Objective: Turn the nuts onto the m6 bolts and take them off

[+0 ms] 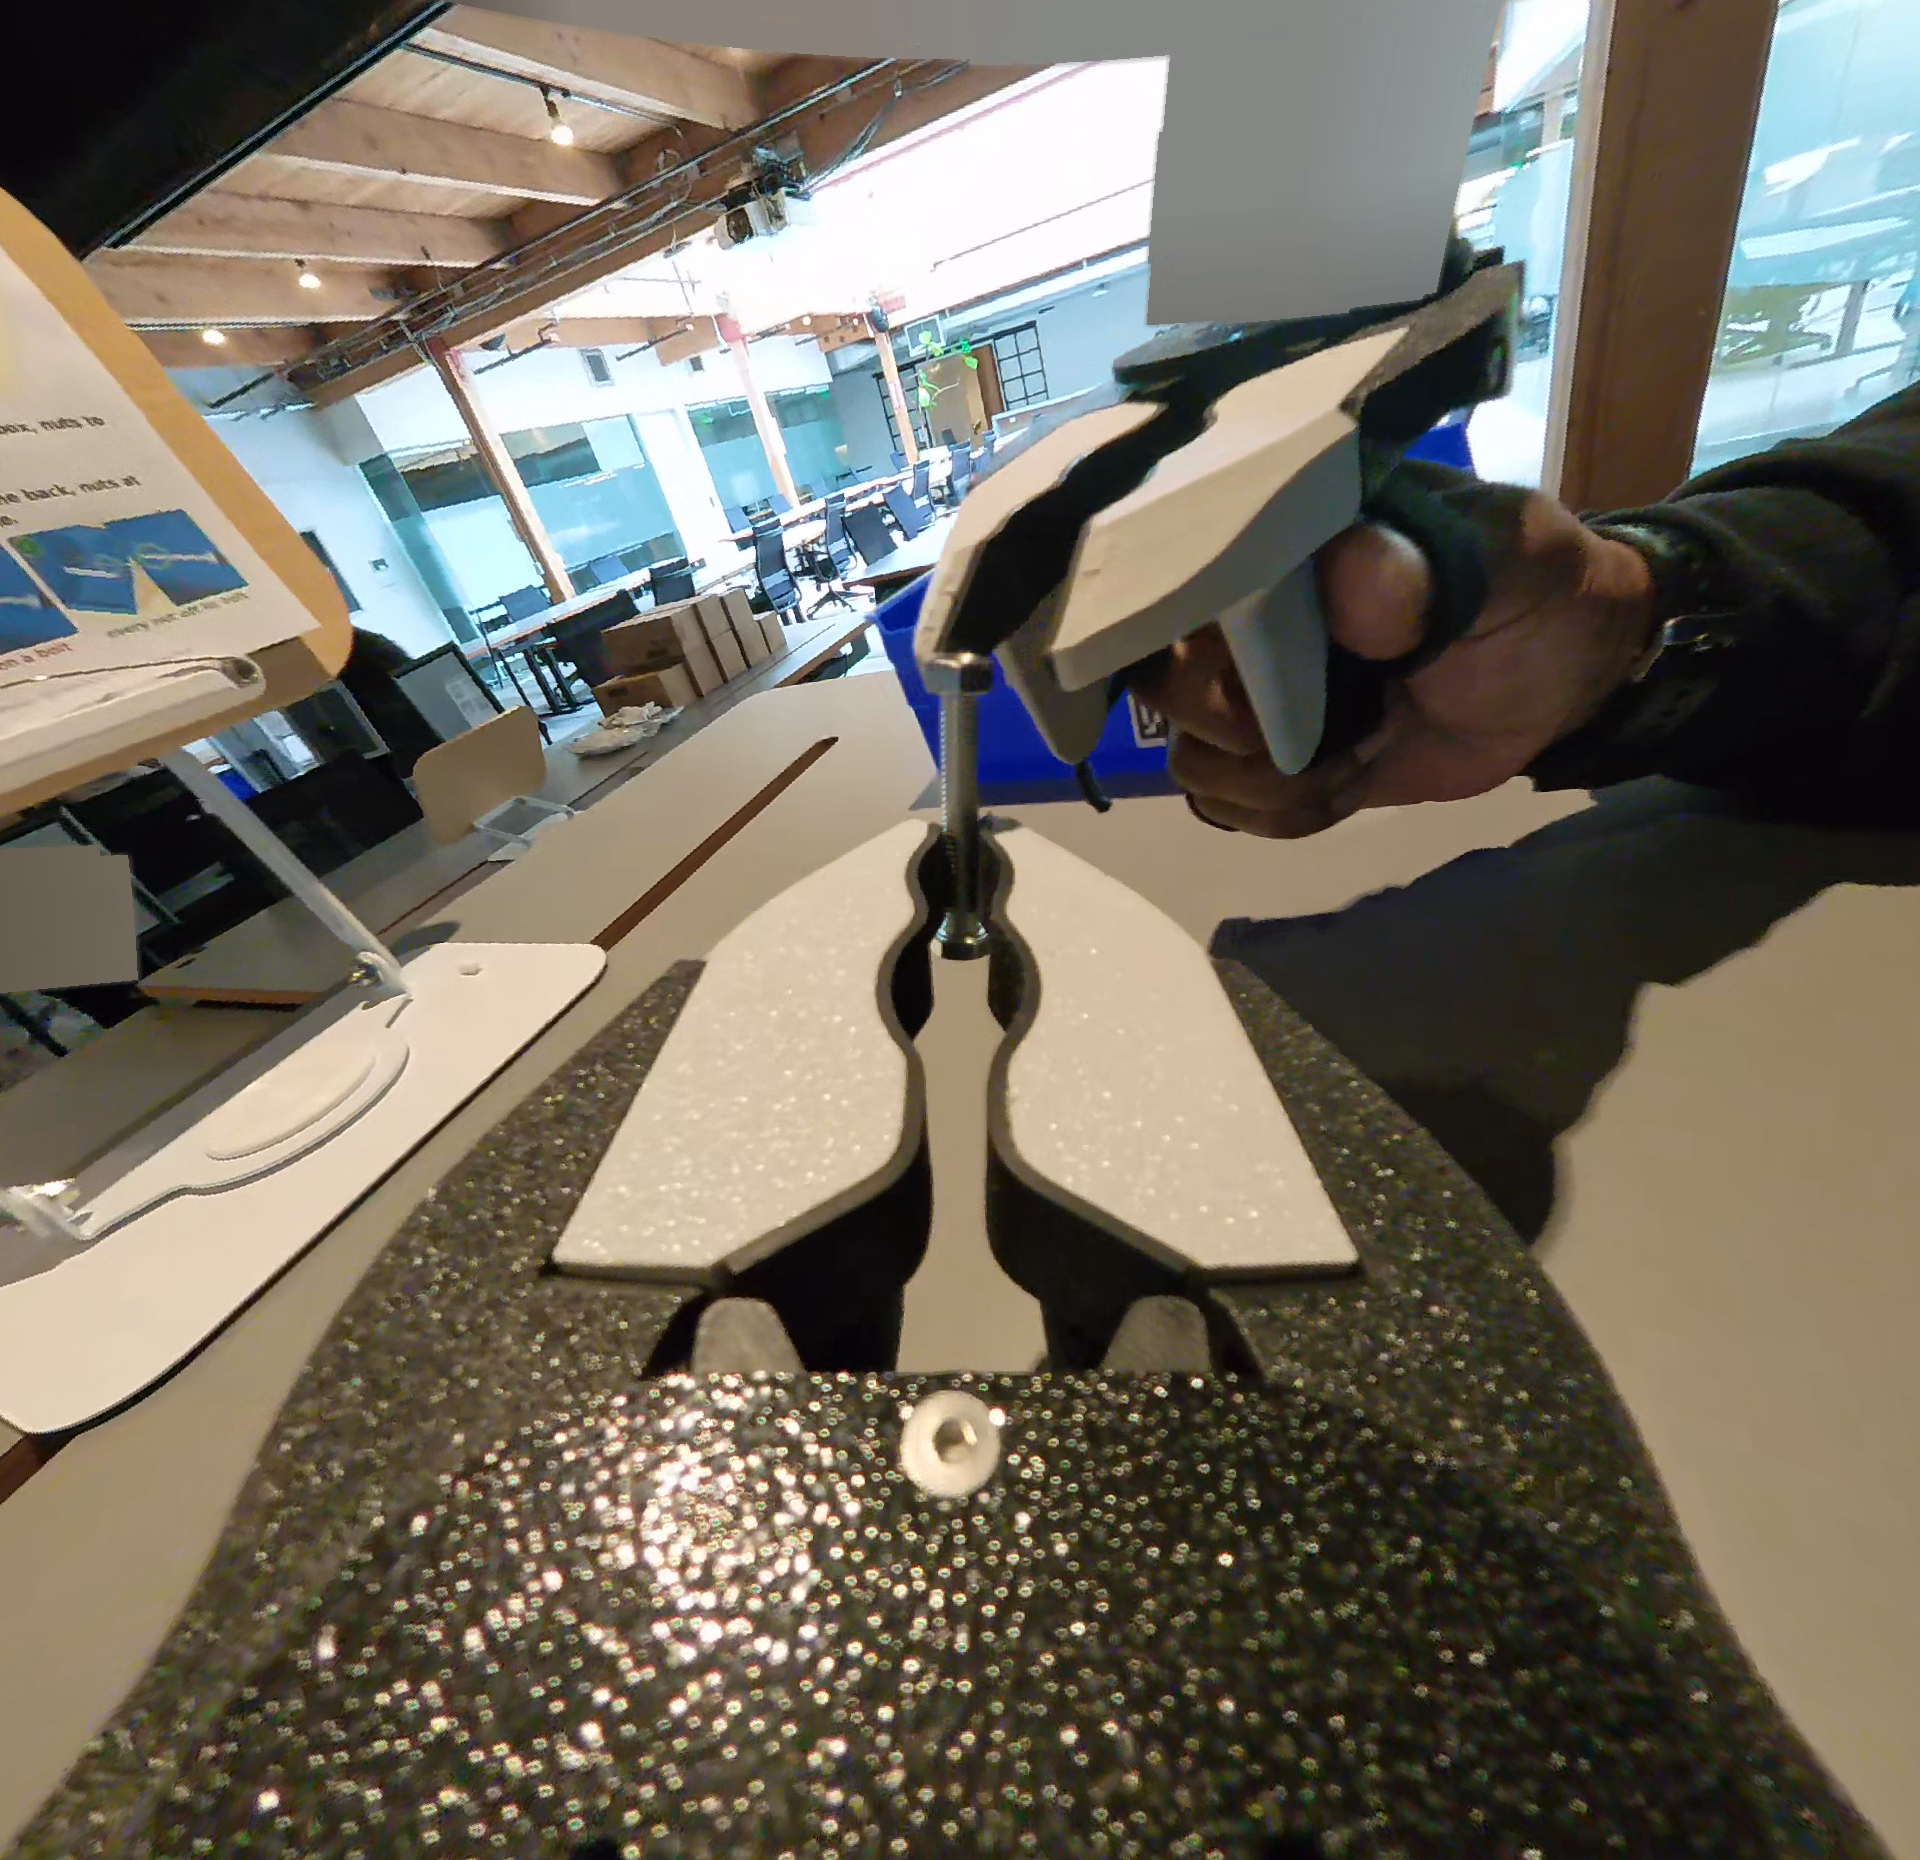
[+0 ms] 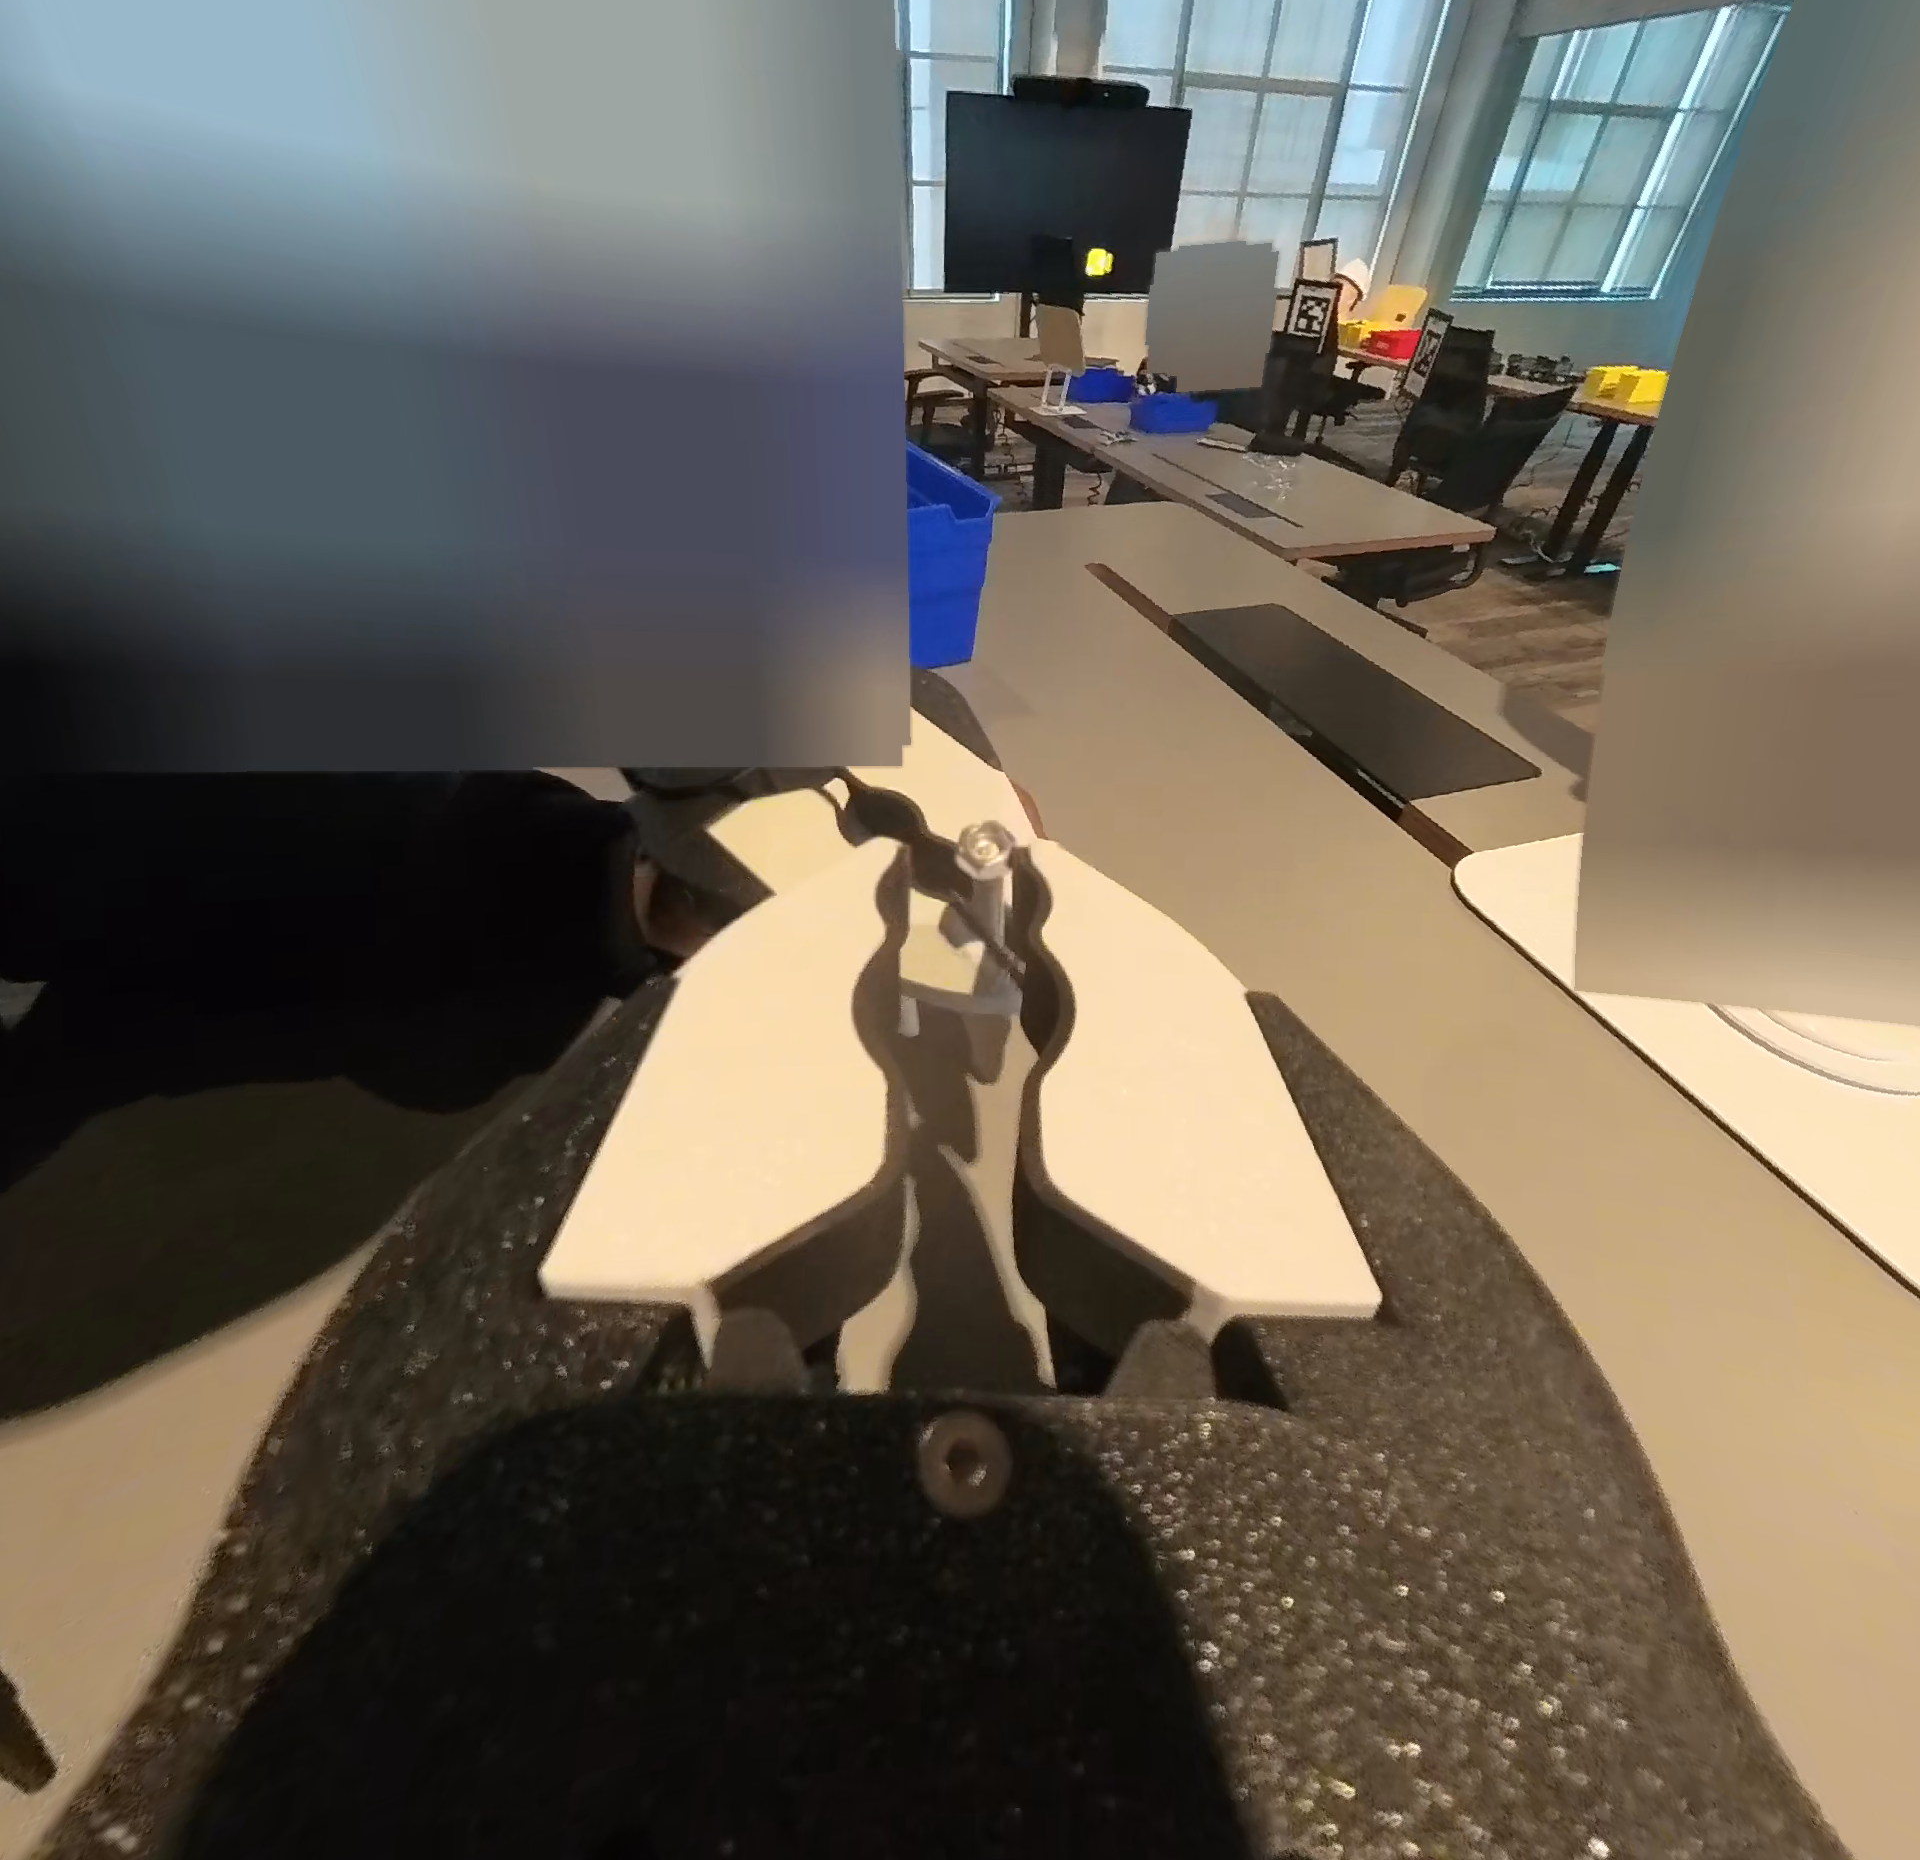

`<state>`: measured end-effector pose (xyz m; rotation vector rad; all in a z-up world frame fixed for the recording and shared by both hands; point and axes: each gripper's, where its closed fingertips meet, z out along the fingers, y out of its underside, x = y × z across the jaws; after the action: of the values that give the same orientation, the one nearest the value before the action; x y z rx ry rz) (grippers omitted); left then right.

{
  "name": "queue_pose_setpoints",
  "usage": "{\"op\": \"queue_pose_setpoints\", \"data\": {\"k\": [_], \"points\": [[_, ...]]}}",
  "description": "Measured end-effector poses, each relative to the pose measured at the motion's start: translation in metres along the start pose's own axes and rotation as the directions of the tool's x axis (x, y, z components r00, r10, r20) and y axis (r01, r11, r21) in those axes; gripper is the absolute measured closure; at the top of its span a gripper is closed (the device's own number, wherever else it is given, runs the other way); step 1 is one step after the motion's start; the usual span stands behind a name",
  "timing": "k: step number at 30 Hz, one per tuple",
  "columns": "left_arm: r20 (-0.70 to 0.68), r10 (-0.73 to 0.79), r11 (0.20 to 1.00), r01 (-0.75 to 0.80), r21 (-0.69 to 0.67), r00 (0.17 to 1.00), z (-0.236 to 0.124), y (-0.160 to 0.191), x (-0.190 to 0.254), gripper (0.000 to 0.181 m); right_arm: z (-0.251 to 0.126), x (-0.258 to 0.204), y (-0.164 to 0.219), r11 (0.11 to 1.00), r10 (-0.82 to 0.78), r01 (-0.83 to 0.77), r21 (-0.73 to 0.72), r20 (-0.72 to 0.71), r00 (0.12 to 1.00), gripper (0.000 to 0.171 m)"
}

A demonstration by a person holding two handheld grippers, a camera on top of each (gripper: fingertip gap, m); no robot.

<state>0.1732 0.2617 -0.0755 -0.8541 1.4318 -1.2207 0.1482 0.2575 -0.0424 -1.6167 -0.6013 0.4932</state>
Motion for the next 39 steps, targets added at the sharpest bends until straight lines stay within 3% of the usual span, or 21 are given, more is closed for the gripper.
{"op": "queue_pose_setpoints", "data": {"k": [13,21,26,35,39], "points": [[-0.222,-0.104,0.992,0.116,0.041,0.969,-0.002,-0.006,0.025,0.176,-0.011,-0.017,-0.004,0.999,-0.046,0.039,0.037,0.214,0.976,0.152],[-0.273,-0.103,0.993,0.117,0.034,0.956,-0.003,-0.006,0.033,0.176,-0.009,-0.023,0.0,0.998,-0.06,0.057,0.019,0.251,0.966,0.154],[-0.233,-0.091,0.994,0.102,0.036,0.968,-0.002,-0.006,0.029,0.176,-0.005,-0.018,0.001,0.999,-0.05,0.048,0.016,0.185,0.981,0.161],[-0.065,-0.065,0.998,0.066,0.016,0.996,0.002,-0.003,0.008,0.176,0.002,0.001,-0.001,0.998,0.014,-0.009,0.067,-0.073,0.997,0.16],[-0.089,-0.089,0.996,0.091,0.022,0.992,0.001,-0.003,0.009,0.176,0.003,-0.003,-0.002,0.997,0.013,-0.013,0.07,-0.01,1.0,0.147]]}}
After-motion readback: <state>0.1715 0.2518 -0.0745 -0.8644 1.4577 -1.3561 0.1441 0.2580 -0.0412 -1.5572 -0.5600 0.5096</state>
